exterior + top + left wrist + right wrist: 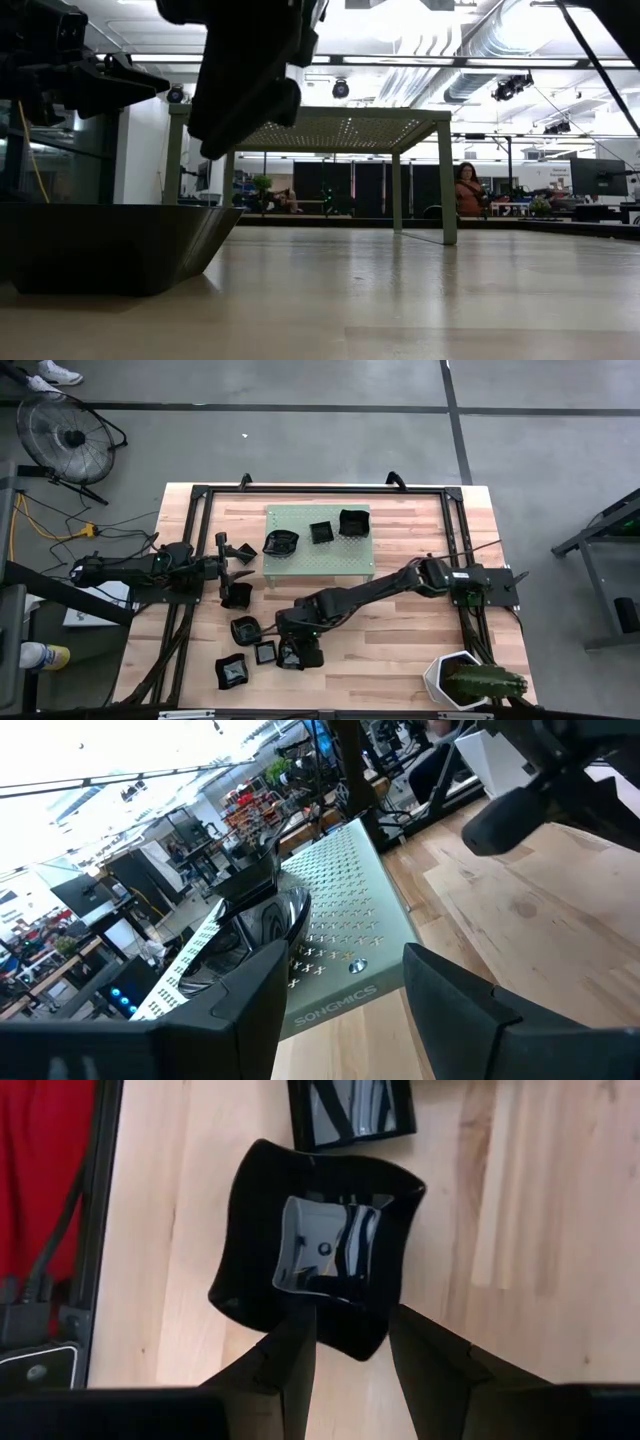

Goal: Pick & Place Mini shaped plates
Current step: Stack the distorted square plate on top of the other distorted square plates on the shelf

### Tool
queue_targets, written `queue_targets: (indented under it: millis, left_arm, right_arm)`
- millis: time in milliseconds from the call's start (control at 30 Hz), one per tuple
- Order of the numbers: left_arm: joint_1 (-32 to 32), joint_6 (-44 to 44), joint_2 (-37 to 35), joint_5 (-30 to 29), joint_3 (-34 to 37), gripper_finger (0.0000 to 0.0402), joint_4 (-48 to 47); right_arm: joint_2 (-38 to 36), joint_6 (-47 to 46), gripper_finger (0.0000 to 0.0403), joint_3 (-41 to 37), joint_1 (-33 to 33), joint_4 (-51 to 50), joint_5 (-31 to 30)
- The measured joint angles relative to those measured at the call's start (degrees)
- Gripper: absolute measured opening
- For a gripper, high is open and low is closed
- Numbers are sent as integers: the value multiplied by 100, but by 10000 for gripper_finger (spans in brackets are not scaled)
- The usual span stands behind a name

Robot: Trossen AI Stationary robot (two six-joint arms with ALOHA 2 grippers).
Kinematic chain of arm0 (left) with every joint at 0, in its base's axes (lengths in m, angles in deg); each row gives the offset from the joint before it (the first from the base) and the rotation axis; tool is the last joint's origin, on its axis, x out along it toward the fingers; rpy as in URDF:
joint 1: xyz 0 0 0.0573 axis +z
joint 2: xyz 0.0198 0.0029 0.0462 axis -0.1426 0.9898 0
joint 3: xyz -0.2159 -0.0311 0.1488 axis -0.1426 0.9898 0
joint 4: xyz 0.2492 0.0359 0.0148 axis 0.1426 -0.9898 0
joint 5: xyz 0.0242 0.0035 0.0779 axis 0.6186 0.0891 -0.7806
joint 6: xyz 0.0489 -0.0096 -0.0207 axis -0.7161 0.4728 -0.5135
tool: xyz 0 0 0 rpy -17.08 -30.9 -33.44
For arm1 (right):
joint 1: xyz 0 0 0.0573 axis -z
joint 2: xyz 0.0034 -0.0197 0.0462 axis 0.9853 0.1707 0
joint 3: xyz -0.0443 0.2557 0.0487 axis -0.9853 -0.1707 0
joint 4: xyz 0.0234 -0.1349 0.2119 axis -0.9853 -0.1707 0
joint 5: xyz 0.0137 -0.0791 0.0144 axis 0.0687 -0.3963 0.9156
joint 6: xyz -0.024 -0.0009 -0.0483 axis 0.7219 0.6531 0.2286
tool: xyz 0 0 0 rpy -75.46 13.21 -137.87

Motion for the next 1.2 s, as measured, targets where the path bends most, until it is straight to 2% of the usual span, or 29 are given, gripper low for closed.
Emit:
queue_targets:
  millis: [667,1200]
  left_arm:
    - [-1,1,-1,0,0,193,0]
    - [1,1,-1,0,1,193,0]
  right_arm:
    - [373,294,124,-5,211,232,820]
    - [339,178,124,-5,227,144,411]
